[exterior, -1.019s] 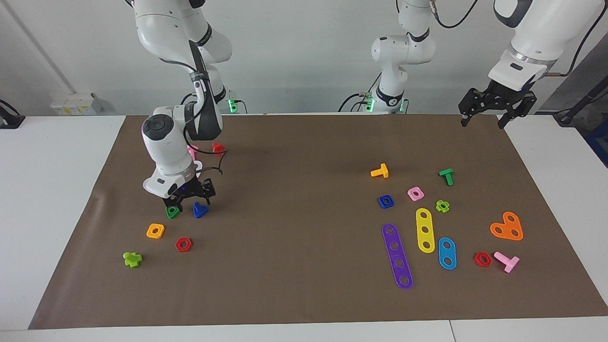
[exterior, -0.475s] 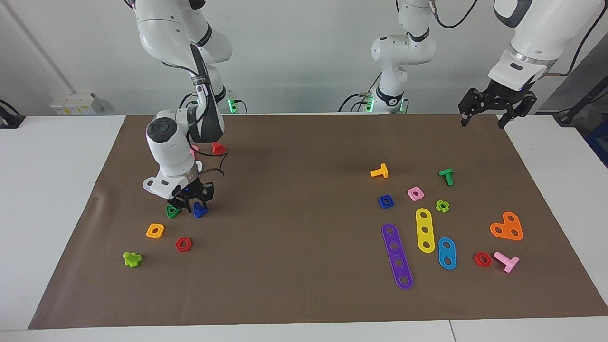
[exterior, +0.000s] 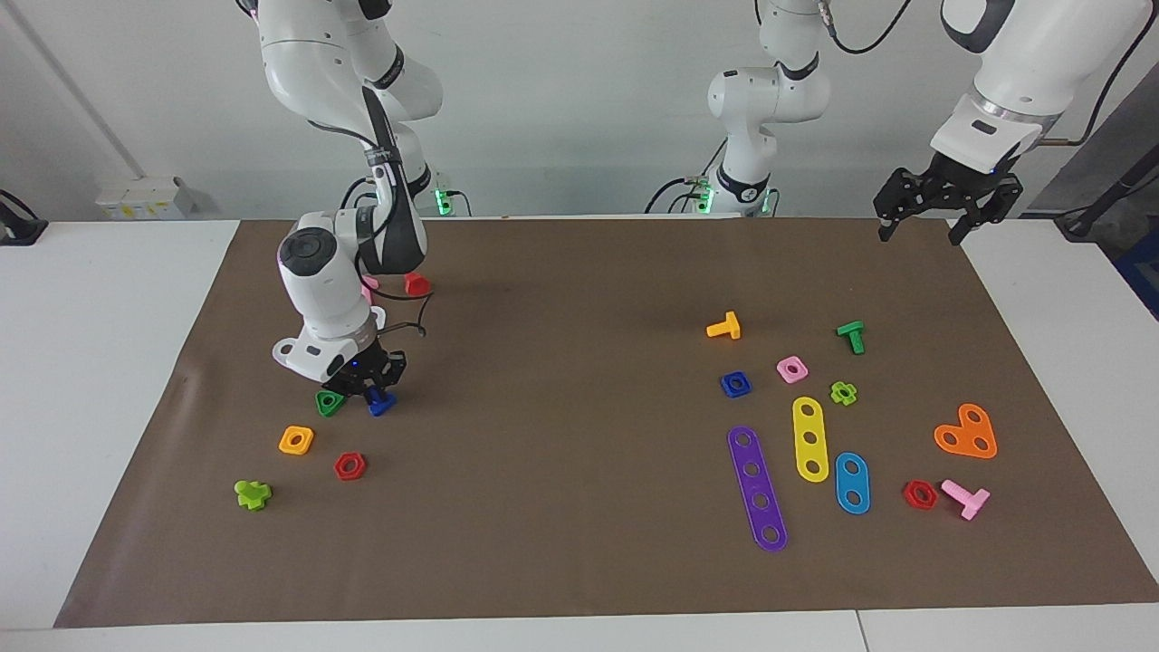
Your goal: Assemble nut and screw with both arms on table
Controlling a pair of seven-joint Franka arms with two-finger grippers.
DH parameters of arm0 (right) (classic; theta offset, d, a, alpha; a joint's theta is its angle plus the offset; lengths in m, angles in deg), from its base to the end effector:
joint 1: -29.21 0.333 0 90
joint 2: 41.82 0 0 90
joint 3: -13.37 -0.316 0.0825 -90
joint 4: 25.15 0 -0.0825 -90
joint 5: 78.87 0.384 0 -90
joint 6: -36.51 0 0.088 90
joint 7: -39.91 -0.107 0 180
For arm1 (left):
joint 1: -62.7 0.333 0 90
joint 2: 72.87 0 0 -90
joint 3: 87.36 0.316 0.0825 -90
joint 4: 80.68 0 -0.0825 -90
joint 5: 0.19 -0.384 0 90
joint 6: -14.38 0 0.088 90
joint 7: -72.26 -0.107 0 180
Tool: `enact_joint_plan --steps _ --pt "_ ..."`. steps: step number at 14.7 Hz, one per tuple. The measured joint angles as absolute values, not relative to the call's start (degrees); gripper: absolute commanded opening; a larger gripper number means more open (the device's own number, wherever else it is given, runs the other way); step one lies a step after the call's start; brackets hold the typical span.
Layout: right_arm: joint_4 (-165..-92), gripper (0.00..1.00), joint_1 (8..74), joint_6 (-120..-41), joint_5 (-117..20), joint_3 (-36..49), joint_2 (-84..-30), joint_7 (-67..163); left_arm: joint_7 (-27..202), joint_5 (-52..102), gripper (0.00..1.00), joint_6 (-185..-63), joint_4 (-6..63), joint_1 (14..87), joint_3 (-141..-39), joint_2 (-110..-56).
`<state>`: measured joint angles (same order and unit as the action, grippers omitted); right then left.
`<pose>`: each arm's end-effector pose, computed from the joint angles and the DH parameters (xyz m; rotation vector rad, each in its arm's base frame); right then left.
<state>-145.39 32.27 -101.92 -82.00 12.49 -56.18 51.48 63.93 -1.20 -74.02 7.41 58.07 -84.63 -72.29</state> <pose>0.5832 0.0397 0.3069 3.0647 0.4785 0.1001 0.5488 -0.0161 0.6433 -3.1112 0.2775 -0.0227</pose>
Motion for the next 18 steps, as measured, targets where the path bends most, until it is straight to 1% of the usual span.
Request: enact_joint_plan --steps 4,6,9,11,13,15,18 --pt "-145.2 0.00 32.3 -101.9 -82.0 12.5 -56.2 51.5 63.9 -1.2 1.00 -74.0 7.4 58.1 -84.6 -72.3" --pt "-143.3 0.00 32.4 -100.3 -82.0 12.5 -55.5 50.8 63.9 -1.2 1.00 -74.0 7.4 58.1 -84.6 -72.3" --pt "-133.5 0.00 34.3 -88.7 -81.9 12.3 -53.4 46.4 63.9 -1.2 1.00 -74.0 7.4 58.1 -84.6 -72.3" --pt "-127.6 0.00 37.6 -83.2 -81.8 12.2 -52.6 41.3 63.9 -1.2 1.00 -74.0 7.4 58.1 -84.6 -72.3" --pt "-125.8 0.00 42.1 -82.7 -81.4 12.1 -52.8 35.7 63.9 -1.2 1.00 -74.0 7.4 58.1 -84.6 -72.3" --pt "-125.5 0.00 47.3 -84.2 -80.7 12.0 -53.7 31.9 63.9 -1.2 1.00 -74.0 7.4 58.1 -84.6 -72.3" --pt "-124.0 0.00 52.9 -88.2 -78.1 11.9 -57.1 30.5 63.9 -1.2 1.00 -74.0 7.4 58.1 -84.6 -72.3"
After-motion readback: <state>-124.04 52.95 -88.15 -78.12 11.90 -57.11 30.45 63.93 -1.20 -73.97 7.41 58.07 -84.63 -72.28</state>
